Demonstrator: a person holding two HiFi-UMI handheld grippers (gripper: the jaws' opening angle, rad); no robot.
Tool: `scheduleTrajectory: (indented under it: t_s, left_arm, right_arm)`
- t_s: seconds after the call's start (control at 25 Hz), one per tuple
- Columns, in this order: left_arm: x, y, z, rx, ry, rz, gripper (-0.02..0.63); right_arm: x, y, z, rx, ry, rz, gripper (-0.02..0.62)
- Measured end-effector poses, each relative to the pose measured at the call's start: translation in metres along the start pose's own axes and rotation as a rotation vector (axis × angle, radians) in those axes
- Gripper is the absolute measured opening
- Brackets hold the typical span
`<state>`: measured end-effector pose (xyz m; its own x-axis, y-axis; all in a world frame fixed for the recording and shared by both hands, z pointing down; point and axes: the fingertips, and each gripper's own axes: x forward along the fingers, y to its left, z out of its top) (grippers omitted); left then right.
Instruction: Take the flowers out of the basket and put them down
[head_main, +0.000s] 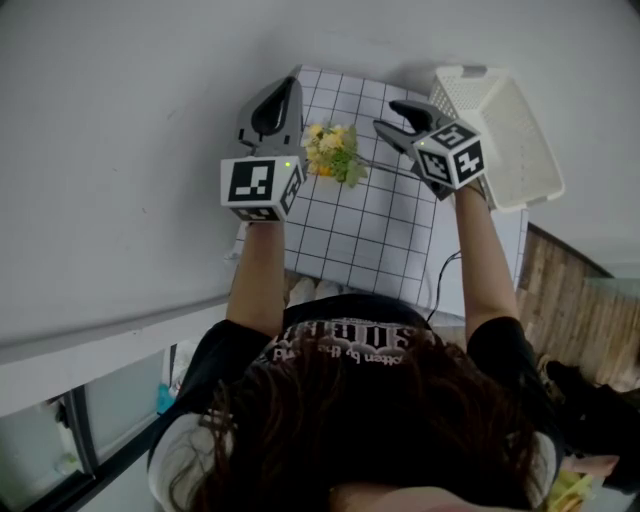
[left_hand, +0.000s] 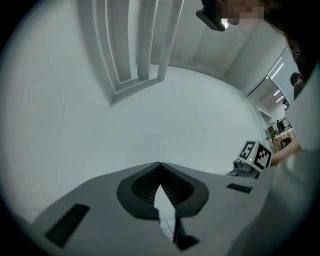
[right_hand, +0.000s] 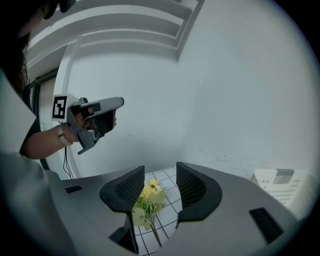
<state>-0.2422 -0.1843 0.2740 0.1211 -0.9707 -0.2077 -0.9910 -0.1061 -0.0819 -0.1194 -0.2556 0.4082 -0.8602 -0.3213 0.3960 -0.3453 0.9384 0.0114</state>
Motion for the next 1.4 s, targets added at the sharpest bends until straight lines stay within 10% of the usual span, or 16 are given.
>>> scheduleTrajectory:
  t_s: [1.4]
  left_arm:
    - [0.026,-0.029,-0.022,-0.027,0.032,-0.058,-0.002]
  right_arm:
    - [-0.101,-0.028,0.076,0.094,-0.367,-0.325,0.021]
